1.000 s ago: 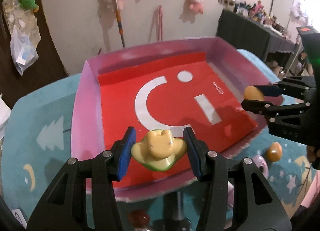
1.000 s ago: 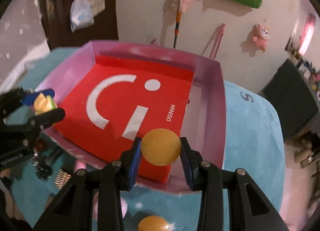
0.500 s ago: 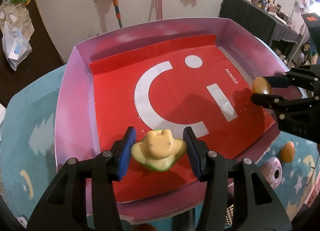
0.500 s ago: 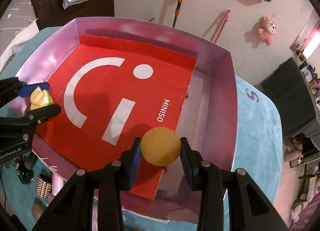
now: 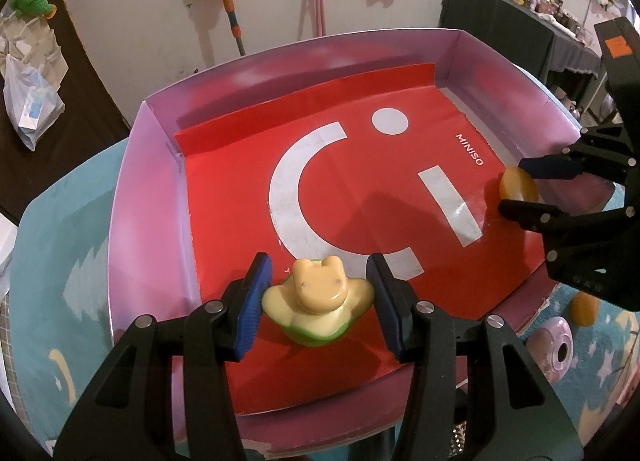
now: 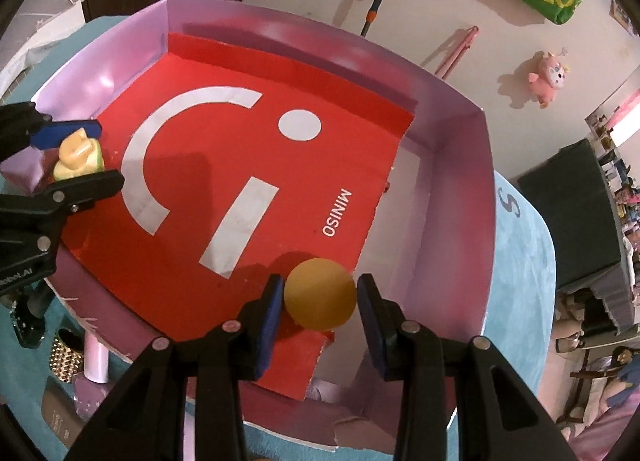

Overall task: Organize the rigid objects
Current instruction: 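Carry the duck toy and orange sponge into the pink box and release both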

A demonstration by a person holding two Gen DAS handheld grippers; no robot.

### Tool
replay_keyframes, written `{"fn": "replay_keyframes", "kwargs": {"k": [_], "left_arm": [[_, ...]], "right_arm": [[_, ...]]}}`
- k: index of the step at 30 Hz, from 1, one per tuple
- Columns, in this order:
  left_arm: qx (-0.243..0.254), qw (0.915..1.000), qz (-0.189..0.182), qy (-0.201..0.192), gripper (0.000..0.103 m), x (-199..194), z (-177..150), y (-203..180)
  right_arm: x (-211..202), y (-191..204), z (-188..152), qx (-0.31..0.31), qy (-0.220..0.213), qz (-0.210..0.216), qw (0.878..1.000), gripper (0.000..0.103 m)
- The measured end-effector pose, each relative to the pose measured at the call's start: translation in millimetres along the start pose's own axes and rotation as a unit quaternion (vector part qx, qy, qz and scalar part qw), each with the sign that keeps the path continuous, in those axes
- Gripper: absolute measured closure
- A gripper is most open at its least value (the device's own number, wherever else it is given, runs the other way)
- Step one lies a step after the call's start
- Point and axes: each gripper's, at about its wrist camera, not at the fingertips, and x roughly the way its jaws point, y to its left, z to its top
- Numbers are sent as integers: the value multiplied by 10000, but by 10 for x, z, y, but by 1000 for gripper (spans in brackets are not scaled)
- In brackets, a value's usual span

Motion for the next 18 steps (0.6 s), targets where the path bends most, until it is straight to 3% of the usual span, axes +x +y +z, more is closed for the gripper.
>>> {"fn": "replay_keyframes", "kwargs": {"k": [13, 18], "left_arm": [[-89, 9999, -108, 7, 55, -4, 1, 19], [-188, 9996, -208, 36, 47, 3, -26, 56]], "right_arm": [[-2, 14, -18, -22, -4, 10, 10000, 64], [15, 17, -8, -5, 7, 43, 10000, 63]]}}
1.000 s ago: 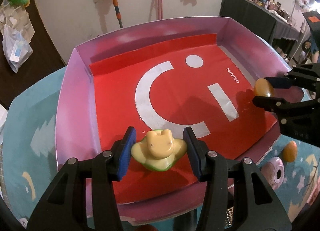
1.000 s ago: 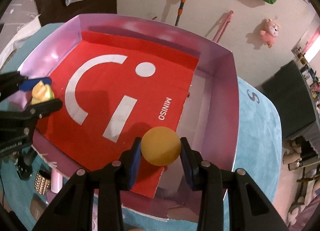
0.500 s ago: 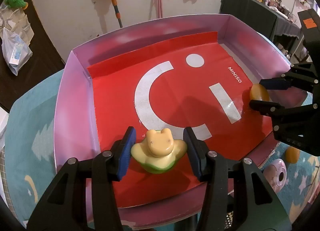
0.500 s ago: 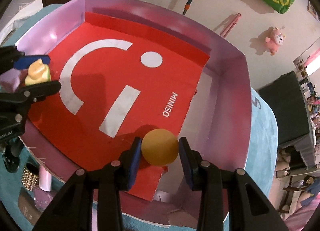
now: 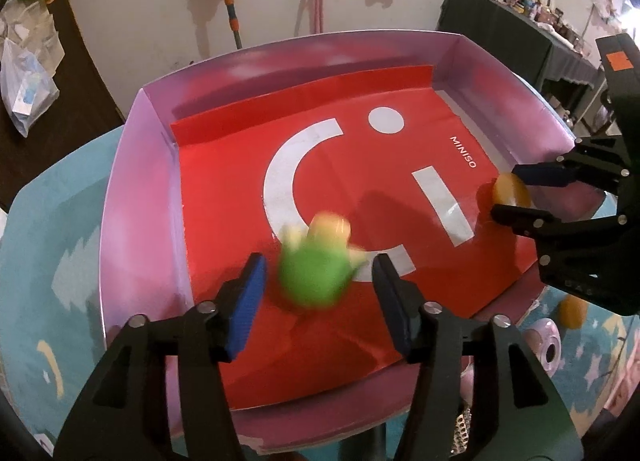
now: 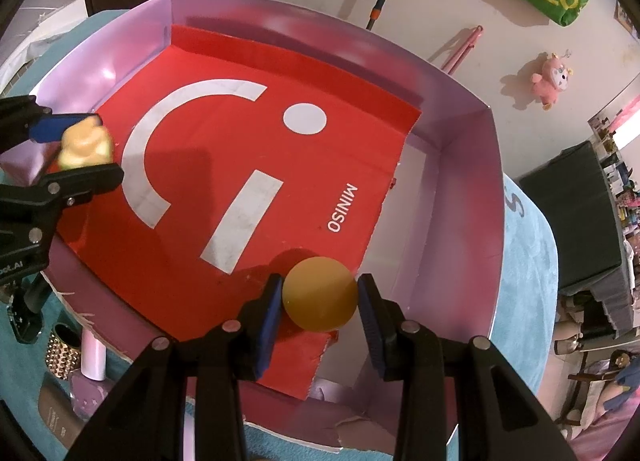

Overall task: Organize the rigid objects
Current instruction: 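Carry the duck toy and orange sponge into the pink box and release both, then withdraw both tools from the box back toward the remaining items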

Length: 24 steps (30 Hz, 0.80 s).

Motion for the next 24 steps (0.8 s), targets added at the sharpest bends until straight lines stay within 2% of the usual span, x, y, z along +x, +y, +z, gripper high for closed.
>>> {"fn": "replay_keyframes", "kwargs": {"k": [4, 6, 8, 14, 16, 19, 21, 24], "left_arm": [[10, 10000, 44, -25, 46, -13, -20, -9], [-2, 10000, 28, -68, 42, -40, -21, -7], [-11, 9999, 27, -157, 37, -80, -25, -8], [-53, 9991, 17, -423, 35, -288, -62, -9], [-66, 9983, 31, -571, 30, -394, -79, -23], [-102, 9967, 17, -804, 29, -570, -132, -55], [-172, 9951, -62, -972, 28, -702, -177, -60], [-298, 9918, -110, -1236, 23, -897, -267, -71]], "right_arm": [[-9, 11, -7, -20, -5, -1, 10000, 61], [-16, 16, -14, -19, -15, 15, 10000, 60], [-35, 32, -27, -31, -43, 20, 10000, 57], [-159, -1, -65, 67, -189, 91, 9998, 54], [-252, -22, -86, 135, -300, 145, 9994, 50], [-436, -59, -141, 240, -542, 223, 9980, 38], [-559, -68, -188, 295, -680, 284, 9968, 38], [-779, -77, -290, 396, -921, 363, 9943, 35]]}}
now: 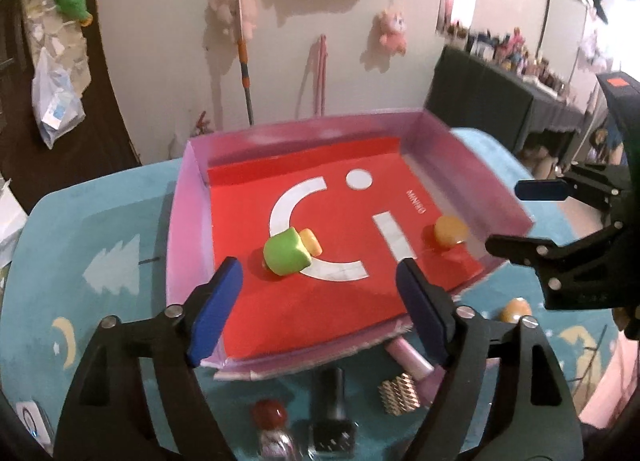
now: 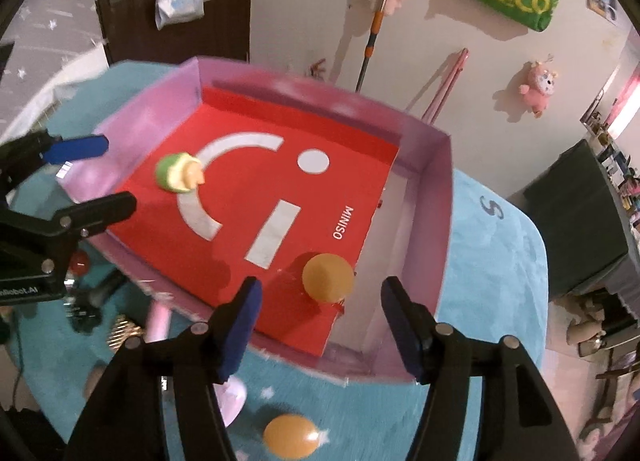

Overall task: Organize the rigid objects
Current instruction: 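Withdraw both tools from the box back toward the remaining items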

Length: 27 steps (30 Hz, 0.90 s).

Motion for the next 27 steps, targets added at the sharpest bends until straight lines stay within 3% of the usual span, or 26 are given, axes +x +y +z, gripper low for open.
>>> {"fn": "replay_keyframes", "kwargs": {"k": [2, 7, 11, 17, 22, 27], "left_arm": [[-30, 9997, 19, -228, 21, -179, -38, -39], [-101, 9973, 76, -729, 9, -626, -199, -119], [-91, 9942, 124, -1066, 7, -973, -402, -207], [-101, 9899, 178, -1403, 5, -1413, -704, -351], [-262, 9892, 32, -1440, 5, -1668, -889, -432], [-288, 9864, 150, -1614, 2, -1779, -1174, -523]], "right_arm": [[-204, 24, -65, 44, -221, 47, 9997, 22], [-669, 77, -244, 170, -746, 111, 9970, 14], [-1053, 171, -464, 380, -1231, 137, 9916, 4], [-1489, 341, -868, 629, -1843, 219, 9806, 0], [-1688, 478, -1140, 688, -2040, 211, 9763, 0], [-1781, 564, -1401, 742, -2118, 291, 9741, 0]]}}
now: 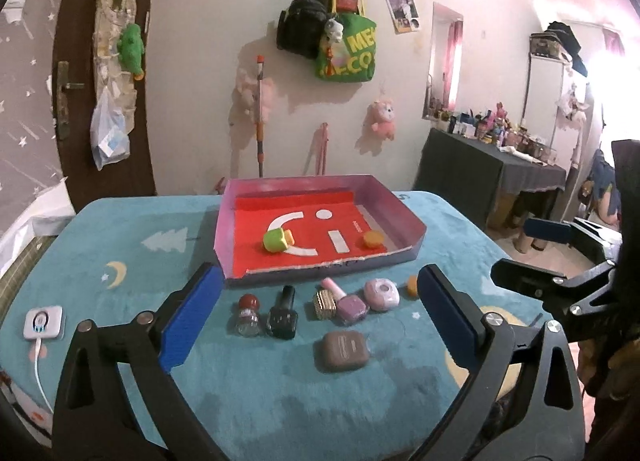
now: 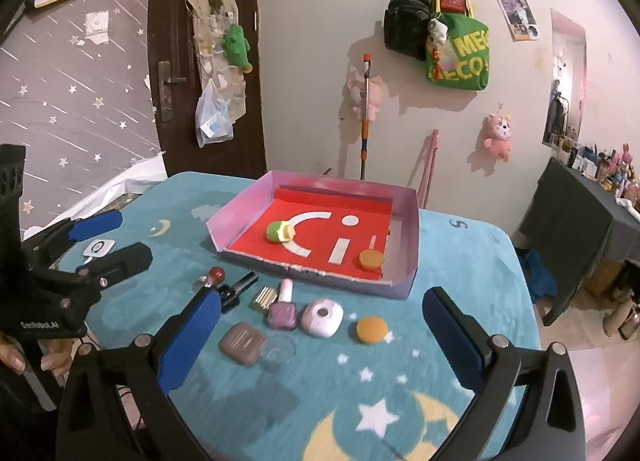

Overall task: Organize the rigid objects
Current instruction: 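Withdraw both tools from the box back toward the remaining items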

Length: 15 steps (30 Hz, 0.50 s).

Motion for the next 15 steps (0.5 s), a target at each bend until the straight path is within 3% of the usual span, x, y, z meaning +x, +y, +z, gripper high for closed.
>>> {"fn": "replay_keyframes", "kwargs": {"k": [9, 15], "left_arm": [[-155, 9990, 219, 366, 1, 219, -674, -20], [-239, 9973, 282, 633, 1, 443, -951, 3]], "right_arm": [[148, 66, -716, 156, 87, -295, 9994, 0], [380, 18, -1041, 394, 182, -555, 9975, 0]]}}
